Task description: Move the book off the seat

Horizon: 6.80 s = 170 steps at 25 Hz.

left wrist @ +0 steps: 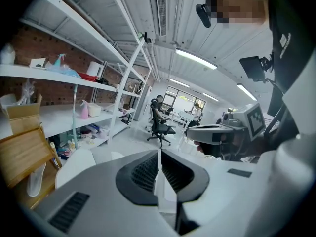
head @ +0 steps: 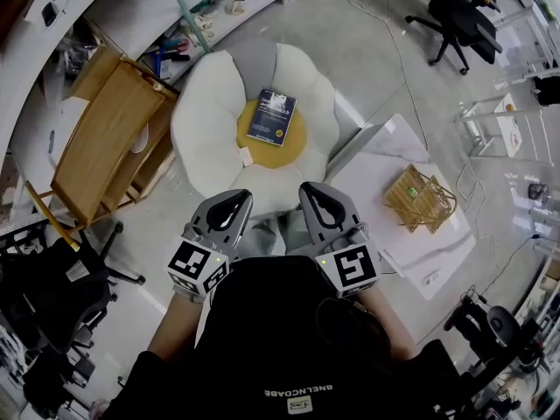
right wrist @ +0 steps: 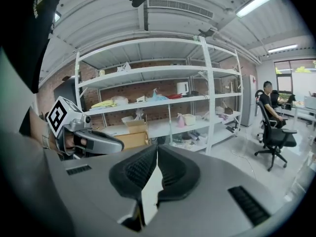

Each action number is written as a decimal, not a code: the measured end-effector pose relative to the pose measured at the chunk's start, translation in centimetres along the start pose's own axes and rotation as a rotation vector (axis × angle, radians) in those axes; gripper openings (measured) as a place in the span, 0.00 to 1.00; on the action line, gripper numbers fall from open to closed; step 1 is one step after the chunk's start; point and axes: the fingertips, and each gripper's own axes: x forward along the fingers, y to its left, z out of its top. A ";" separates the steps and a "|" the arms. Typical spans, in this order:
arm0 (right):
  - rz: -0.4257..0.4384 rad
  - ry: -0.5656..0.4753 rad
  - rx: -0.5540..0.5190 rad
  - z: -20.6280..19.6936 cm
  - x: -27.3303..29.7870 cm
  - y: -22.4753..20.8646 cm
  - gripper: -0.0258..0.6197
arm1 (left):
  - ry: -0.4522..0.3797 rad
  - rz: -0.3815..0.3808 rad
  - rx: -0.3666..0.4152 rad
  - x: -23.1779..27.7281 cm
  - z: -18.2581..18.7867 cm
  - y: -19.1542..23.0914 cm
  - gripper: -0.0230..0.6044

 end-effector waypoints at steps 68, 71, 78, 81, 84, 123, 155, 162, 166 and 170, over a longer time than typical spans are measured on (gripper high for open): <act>-0.165 0.161 0.504 -54.6 27.2 -17.3 0.06 | 0.153 0.494 -0.738 35.6 -49.3 34.2 0.45; -0.219 0.127 0.554 -54.0 27.6 -19.8 0.06 | 0.147 0.507 -0.778 35.9 -50.5 35.2 0.46; -0.232 0.058 0.539 -51.7 28.8 -21.5 0.06 | 0.092 0.492 -0.929 37.0 -52.8 37.4 0.49; -0.231 0.044 0.553 -51.2 29.3 -21.4 0.06 | 0.051 0.477 -0.987 37.0 -53.2 38.2 0.49; -0.233 0.027 0.580 -50.6 29.9 -21.3 0.06 | 0.011 0.454 -1.015 36.8 -53.1 38.3 0.49; -0.162 0.120 0.770 -53.3 34.3 -18.0 0.06 | -0.267 0.154 -1.022 36.8 -47.7 37.9 0.32; -0.133 0.115 0.799 -52.3 34.2 -20.5 0.06 | -0.229 0.272 -1.033 41.7 -49.4 41.6 0.34; -0.144 0.136 0.797 -53.2 33.8 -20.5 0.06 | -0.237 0.245 -1.087 41.4 -47.6 40.5 0.31; -0.143 0.144 0.777 -53.2 33.3 -20.1 0.06 | -0.225 0.219 -1.062 40.8 -46.0 39.2 0.30; -0.176 0.123 0.756 -52.2 31.3 -20.6 0.06 | -0.205 0.163 -1.038 39.9 -43.7 37.4 0.30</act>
